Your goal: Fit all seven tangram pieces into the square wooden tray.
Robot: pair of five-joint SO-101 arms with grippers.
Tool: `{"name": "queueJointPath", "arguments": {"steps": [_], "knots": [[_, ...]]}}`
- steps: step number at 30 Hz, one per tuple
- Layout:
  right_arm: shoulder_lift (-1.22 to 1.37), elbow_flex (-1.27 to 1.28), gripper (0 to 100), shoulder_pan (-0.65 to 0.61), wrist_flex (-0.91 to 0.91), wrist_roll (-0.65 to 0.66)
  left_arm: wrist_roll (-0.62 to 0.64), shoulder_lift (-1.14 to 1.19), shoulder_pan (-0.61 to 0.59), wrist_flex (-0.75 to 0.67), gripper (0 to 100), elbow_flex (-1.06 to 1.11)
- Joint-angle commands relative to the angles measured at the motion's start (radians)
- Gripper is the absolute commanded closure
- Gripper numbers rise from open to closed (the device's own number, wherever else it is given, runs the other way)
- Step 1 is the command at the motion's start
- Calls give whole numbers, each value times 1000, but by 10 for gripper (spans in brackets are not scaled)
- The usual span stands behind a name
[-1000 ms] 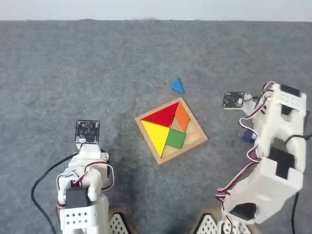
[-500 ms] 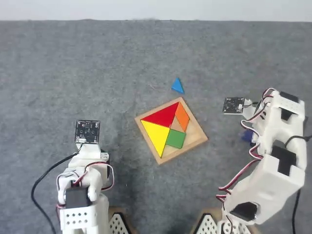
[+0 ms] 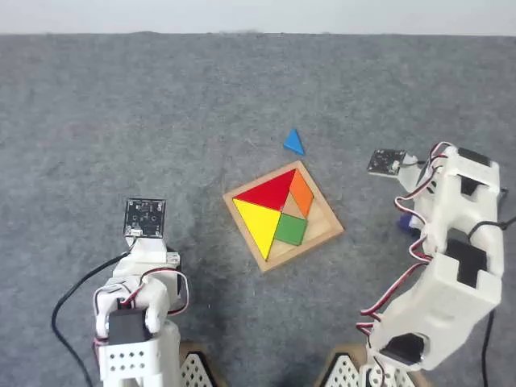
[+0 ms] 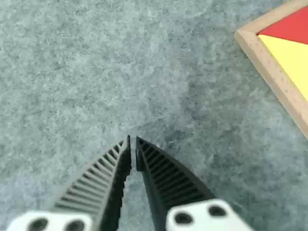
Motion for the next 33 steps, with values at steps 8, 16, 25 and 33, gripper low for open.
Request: {"name": "queueJointPath", "arguments": {"steps": [8, 16, 25, 33], "knots": [[-200, 18, 855, -209, 47, -551, 17, -18, -2, 3, 982, -13], [-403, 21, 855, -456, 136, -904, 17, -18, -2, 3, 982, -13], [-295, 23, 854, -610, 59, -1293, 17, -18, -2, 3, 982, -13], [-133, 17, 854, -615, -12, -1574, 17, -18, -2, 3, 982, -13]]}}
